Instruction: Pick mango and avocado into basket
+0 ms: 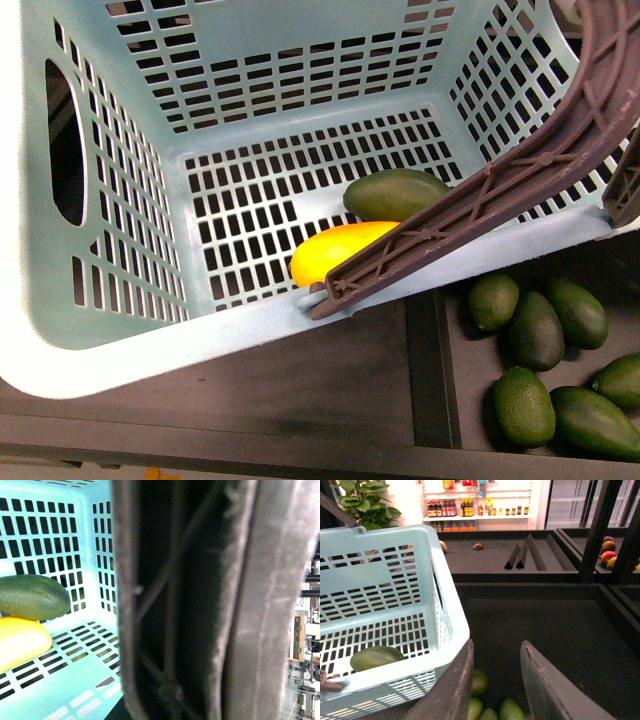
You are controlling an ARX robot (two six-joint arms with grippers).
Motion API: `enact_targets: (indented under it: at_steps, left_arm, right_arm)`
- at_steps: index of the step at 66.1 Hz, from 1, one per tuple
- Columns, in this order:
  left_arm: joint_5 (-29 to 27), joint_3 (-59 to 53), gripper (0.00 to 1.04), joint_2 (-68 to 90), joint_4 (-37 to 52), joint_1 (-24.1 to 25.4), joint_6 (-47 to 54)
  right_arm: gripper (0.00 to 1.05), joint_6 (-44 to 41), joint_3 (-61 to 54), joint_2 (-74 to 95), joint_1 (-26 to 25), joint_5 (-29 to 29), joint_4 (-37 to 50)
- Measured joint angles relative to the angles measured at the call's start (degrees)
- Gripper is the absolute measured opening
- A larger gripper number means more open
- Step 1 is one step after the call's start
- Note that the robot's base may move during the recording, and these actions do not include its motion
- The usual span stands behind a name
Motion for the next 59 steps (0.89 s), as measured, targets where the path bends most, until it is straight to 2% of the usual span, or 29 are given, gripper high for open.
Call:
enact_targets:
  at_steps: [12, 13, 16, 17, 21, 23, 28, 45, 59]
  left_arm:
    - [-0.94, 0.0, 0.14, 0.0, 0.09, -0.09, -0.11]
    - [-2.14, 0.0, 0.14, 0.0, 0.39, -0.28, -0.83]
    - [-11.41, 0.15, 0.14, 0.61, 2.36, -1.11, -5.35]
    - [-12.35, 0.35, 0.14, 0.83, 2.47, -1.25, -5.9]
    - [-22.62, 2.23, 0.14, 2.86, 2.45, -1.79, -12.2]
    - [-24.98, 3.58, 0.14, 4.28, 2.23, -1.7, -14.25]
    - [-27.89, 7.91, 0.14, 8.72, 1.42, 0.15, -16.22]
    - [-27.67, 20.83, 0.14, 23.91, -0.2, 7.39, -24.37]
    - [-30.14, 32.76, 0.14, 36.15, -4.04, 12.15, -33.07]
  right_arm:
    - [0.7, 0.0, 0.0, -0.02, 0.0, 0.0, 0.0]
    - [0.74, 0.02, 0.0, -0.02, 0.0, 0.0, 0.0]
    - [0.81, 0.0, 0.0, -0.02, 0.0, 0.02, 0.0]
    - [0.82, 0.02, 0.0, -0.02, 0.0, -0.02, 0.0]
    - [0.93, 0.02, 0.0, -0.02, 0.0, -0.07, 0.0]
    - [0.97, 0.02, 0.0, -0.04, 0.0, -0.09, 0.0]
    - [0.96, 0.02, 0.0, -0.07, 0.0, -0.07, 0.0]
    - [0.96, 0.02, 0.0, -0.07, 0.0, -0.09, 0.0]
    - [0.96, 0.02, 0.0, -0.07, 0.0, -0.09, 0.0]
